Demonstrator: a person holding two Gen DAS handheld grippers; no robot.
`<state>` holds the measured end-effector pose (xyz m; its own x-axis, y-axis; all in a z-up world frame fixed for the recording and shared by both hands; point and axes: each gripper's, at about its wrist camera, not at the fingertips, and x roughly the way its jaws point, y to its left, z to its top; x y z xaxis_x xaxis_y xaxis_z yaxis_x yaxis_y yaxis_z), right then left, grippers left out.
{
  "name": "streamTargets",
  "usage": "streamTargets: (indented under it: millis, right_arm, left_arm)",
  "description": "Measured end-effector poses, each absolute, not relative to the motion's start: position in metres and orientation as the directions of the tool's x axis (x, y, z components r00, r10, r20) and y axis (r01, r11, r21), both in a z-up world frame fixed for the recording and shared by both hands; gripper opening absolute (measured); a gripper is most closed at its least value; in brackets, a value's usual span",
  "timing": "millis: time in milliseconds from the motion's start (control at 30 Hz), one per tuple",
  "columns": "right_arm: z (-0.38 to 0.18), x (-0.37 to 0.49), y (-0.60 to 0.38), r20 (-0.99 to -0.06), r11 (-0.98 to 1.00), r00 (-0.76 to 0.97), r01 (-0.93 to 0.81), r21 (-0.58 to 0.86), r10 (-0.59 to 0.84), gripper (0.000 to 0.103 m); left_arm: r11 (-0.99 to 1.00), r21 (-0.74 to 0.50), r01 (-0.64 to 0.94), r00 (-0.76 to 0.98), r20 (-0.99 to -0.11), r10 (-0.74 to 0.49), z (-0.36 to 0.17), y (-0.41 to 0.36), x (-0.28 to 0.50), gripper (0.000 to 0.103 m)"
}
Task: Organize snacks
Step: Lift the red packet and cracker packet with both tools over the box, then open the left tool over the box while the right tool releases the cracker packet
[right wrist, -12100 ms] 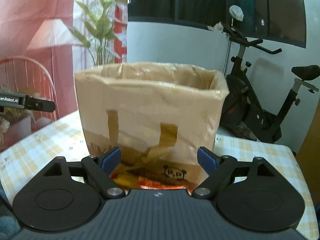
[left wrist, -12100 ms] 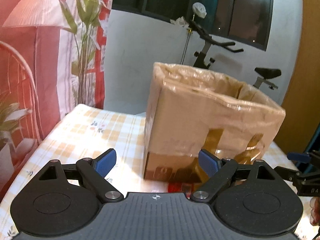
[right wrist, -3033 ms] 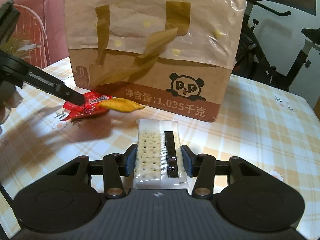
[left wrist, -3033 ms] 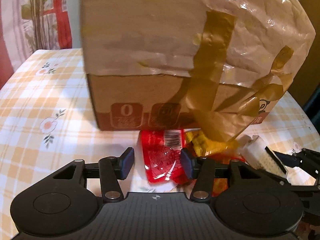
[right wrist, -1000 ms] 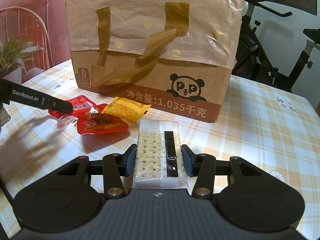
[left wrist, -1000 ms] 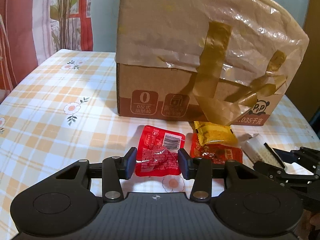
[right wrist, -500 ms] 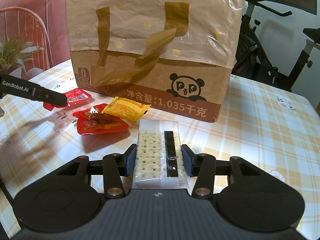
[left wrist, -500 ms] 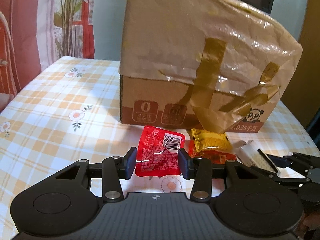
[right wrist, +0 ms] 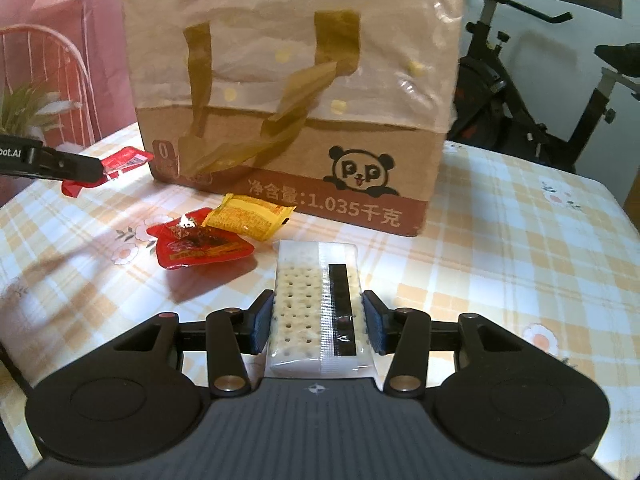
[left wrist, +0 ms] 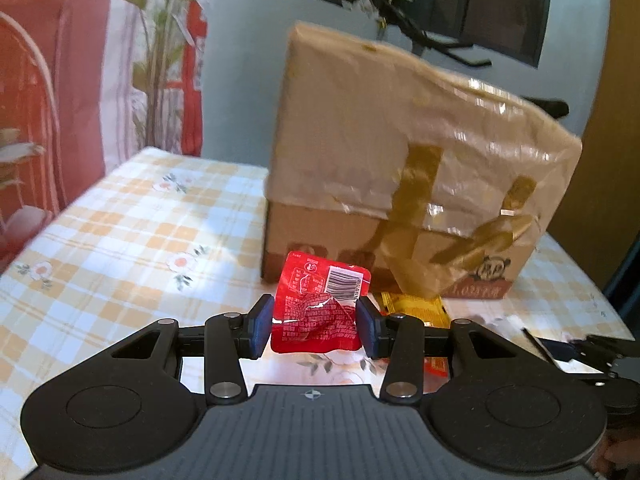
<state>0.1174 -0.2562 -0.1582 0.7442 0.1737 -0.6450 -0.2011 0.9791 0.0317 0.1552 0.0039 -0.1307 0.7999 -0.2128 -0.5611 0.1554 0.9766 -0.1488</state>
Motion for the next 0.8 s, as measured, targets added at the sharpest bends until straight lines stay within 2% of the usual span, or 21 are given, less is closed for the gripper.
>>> streamTargets:
  millis: [267,467,600,800]
  right_arm:
    - [-0.116,0.098,-0.268,-0.543,0.985,0.822,-0.161,0.066,0.171,0.049]
    - [-0.057,0.102,-0.262,-0.402,0.977,0.892,-0.211,0.041,0.209,0.049]
    - [-0.024,0.114,-0.259,-0.313,0.967,0.916,-0.252,0.038,0.251,0.049]
    - [0.009,0.158,-0.252,-0.265,0.959,0.927,-0.281,-0.018,0.267,0.049]
  left_arm:
    - [0.975,-0.14,0.171,0.873,-0.438,-0.215,-0.093,0.006,0.147,0.046]
    - [0.969,-0.123,0.214,0.922,-0.302,-0.242,-0.046,0.0,0.145,0.047]
    - [0.964,-0.107,0.242,0.93,-0.259,-0.262,-0.023,-0.009,0.16,0.047]
    - [0.951,-0.1,0.293,0.932,-0.191,-0.307,0.007,-0.025,0.196,0.047]
